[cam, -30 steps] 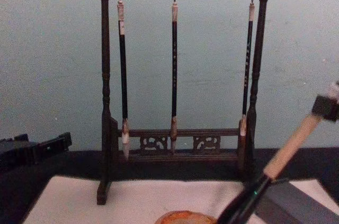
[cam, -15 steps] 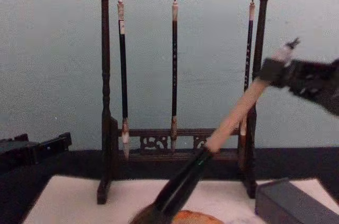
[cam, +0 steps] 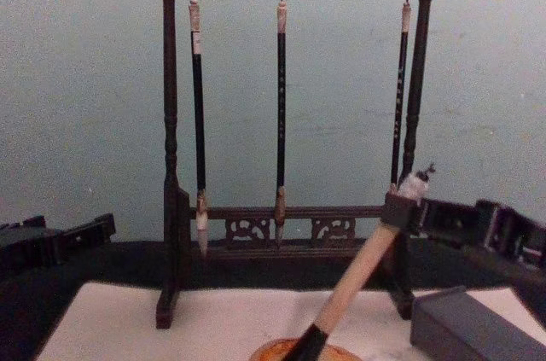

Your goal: Pick up the brush from the inkstone, write on the paper, then place the brush back to its original position.

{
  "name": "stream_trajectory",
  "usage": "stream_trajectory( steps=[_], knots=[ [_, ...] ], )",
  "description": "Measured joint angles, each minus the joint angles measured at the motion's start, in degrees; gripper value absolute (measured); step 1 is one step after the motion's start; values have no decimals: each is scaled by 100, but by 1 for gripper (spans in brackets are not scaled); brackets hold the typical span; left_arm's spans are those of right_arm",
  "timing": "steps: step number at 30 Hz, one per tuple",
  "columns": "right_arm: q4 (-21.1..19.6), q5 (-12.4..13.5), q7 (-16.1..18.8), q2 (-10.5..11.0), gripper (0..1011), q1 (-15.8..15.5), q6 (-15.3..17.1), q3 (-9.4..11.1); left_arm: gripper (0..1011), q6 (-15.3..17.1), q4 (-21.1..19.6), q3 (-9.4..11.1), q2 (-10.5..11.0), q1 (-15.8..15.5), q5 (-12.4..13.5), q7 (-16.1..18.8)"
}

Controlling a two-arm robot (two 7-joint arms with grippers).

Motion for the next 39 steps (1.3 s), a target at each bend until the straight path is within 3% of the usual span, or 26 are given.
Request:
stream_trajectory(
  steps=[5, 16, 31, 39],
  knots=[
    [118, 62, -19, 42, 176, -63, -14, 52, 1002, 0, 0, 0, 0, 0, 0, 0],
    [127, 275, -49, 322, 176, -390, -179, 411, 1002, 0, 0, 0, 0, 0, 0, 0],
    [-330, 607, 39, 678, 176, -857, -380, 961, 1002, 0, 0, 0, 0, 0, 0, 0],
    [-509, 850, 281, 600, 176, -676, -318, 907, 1002, 0, 0, 0, 0, 0, 0, 0]
  ],
)
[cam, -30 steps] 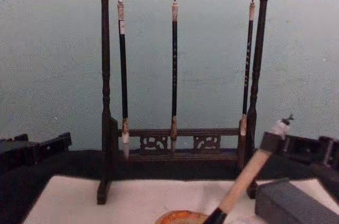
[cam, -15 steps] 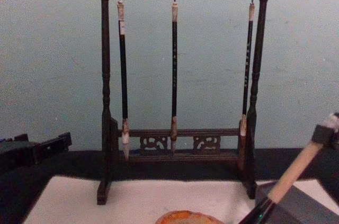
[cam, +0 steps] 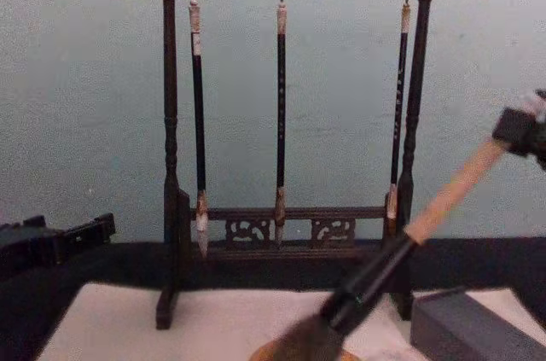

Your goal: Pick up the brush from the inkstone, write on the paper, then place the brush back to its original position.

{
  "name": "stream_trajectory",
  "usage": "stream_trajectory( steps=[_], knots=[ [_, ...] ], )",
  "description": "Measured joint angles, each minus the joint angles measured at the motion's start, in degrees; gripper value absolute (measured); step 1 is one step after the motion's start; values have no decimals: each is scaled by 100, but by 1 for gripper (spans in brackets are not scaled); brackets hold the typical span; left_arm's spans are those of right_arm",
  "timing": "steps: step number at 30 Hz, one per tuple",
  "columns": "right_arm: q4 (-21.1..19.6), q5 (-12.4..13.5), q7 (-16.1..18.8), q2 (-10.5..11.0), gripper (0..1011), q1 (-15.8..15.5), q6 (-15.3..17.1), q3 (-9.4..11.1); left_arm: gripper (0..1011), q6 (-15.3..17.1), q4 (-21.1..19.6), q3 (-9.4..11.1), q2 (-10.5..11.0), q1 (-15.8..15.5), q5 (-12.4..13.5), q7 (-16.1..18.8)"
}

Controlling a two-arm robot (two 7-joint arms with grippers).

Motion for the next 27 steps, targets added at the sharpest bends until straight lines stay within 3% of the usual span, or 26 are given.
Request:
stream_trajectory(
  steps=[10, 27],
  knots=[
    [475, 185, -86, -359, 176, 513, -34, -142, 1002, 0, 0, 0, 0, 0, 0, 0],
    [1880, 591, 54, -761, 176, 1137, 102, -265, 1000, 0, 0, 0, 0, 0, 0, 0]
  ],
)
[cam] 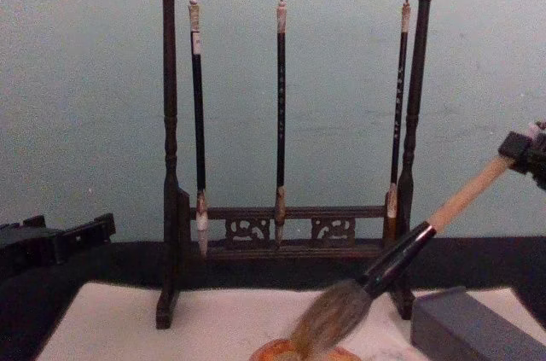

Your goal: Pick up the brush from the inkstone, write on the paper, then place the brush back to its original position.

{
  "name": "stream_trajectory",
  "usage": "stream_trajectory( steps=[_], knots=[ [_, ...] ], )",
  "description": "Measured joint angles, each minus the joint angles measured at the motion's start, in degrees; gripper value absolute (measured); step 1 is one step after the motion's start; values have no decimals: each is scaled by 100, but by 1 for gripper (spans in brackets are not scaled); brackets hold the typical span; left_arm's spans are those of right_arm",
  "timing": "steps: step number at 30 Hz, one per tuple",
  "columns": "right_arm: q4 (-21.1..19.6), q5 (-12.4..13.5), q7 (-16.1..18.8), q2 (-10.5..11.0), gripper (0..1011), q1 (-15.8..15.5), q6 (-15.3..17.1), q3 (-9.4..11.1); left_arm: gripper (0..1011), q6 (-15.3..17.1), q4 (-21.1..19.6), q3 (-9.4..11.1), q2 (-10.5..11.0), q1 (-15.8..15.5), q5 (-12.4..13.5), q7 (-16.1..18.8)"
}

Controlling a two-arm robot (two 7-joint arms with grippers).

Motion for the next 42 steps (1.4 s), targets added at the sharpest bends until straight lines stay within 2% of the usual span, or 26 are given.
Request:
stream_trajectory(
  steps=[19, 42],
  knots=[
    [1086, 540, 206, -310, 176, 324, 310, -90, 1002, 0, 0, 0, 0, 0, 0, 0],
    [2033, 764, 257, -513, 176, 659, 575, -232, 1002, 0, 0, 0, 0, 0, 0, 0]
  ],
)
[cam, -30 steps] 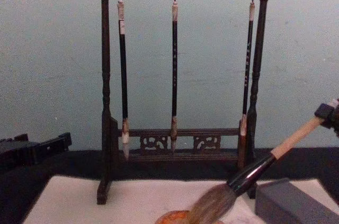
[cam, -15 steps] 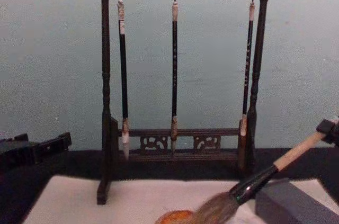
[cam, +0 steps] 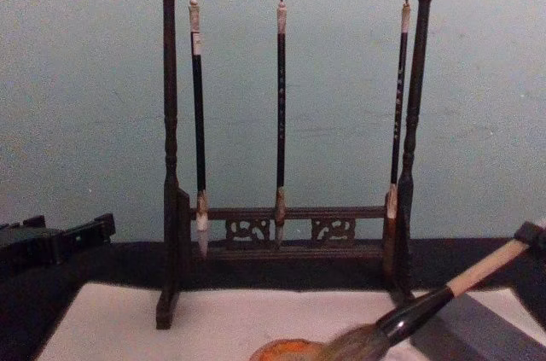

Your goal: Pick up the brush from the inkstone, write on the paper, then place the brush back to its original position.

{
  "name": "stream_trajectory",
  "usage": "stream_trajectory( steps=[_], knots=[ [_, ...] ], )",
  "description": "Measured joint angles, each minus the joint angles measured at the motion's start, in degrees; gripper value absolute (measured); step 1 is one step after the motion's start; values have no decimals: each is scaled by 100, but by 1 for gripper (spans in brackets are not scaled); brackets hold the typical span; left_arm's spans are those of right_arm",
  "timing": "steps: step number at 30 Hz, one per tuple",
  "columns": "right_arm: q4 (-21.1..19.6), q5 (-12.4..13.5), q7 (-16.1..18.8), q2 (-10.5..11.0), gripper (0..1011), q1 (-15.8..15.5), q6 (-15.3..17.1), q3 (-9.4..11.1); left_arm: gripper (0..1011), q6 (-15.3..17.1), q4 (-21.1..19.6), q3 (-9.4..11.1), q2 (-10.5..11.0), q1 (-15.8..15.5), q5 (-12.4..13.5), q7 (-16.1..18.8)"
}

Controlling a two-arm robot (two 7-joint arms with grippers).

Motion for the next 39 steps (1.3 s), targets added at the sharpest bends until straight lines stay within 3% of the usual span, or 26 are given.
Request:
stream_trajectory(
  steps=[16, 39],
  knots=[
    [503, 1, 58, -160, 177, 166, 147, -12, 1002, 0, 0, 0, 0, 0, 0, 0],
    [518, -29, -24, -176, 178, 145, 194, 23, 1002, 0, 0, 0, 0, 0, 0, 0]
  ],
)
